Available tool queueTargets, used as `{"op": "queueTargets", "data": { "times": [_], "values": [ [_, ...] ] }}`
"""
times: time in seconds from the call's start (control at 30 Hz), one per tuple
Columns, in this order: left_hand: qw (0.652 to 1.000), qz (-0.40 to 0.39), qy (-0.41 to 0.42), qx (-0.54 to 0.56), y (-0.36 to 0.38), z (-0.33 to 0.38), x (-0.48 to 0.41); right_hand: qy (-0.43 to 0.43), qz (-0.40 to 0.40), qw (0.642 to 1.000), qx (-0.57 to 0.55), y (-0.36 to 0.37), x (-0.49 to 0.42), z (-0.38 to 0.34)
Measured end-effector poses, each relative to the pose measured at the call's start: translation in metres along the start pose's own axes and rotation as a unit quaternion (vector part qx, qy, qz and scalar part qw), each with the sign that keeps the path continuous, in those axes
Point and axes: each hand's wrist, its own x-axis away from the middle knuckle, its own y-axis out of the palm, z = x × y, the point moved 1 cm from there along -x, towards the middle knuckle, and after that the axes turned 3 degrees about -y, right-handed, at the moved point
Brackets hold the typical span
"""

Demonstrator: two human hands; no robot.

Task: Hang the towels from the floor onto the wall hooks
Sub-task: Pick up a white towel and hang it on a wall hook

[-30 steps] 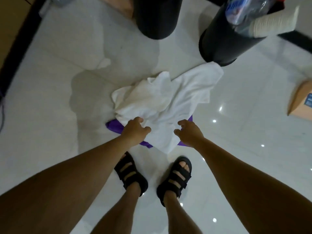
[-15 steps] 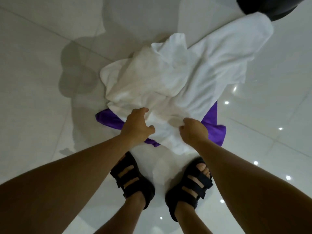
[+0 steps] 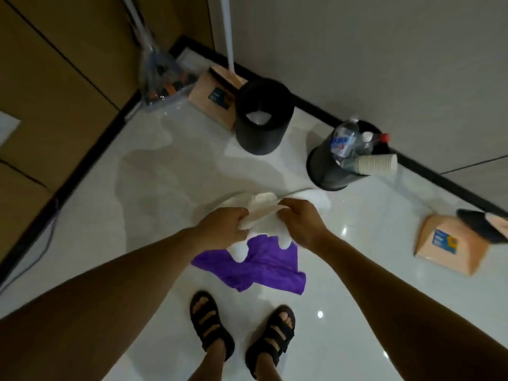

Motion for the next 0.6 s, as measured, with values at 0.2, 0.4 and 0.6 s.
{"op": "queueTargets", "data": {
  "times": [0.2,0.4,0.6],
  "values": [
    [0.999,0.019,0.010,0.046,-0.165,0.073,0.077,-0.029,0.049,0.996,-0.062,-0.110,0.043,-0.167],
    [0.961,0.141,0.032,0.238,-0.313,0.147,0.171,-0.120,0.053,0.991,0.009,-0.175,0.104,-0.301],
    [0.865,0.166,0.132,0.455,-0.385,0.228,0.266,-0.224,-0.012,0.974,0.020,-0.182,0.160,-0.408]
  ]
}}
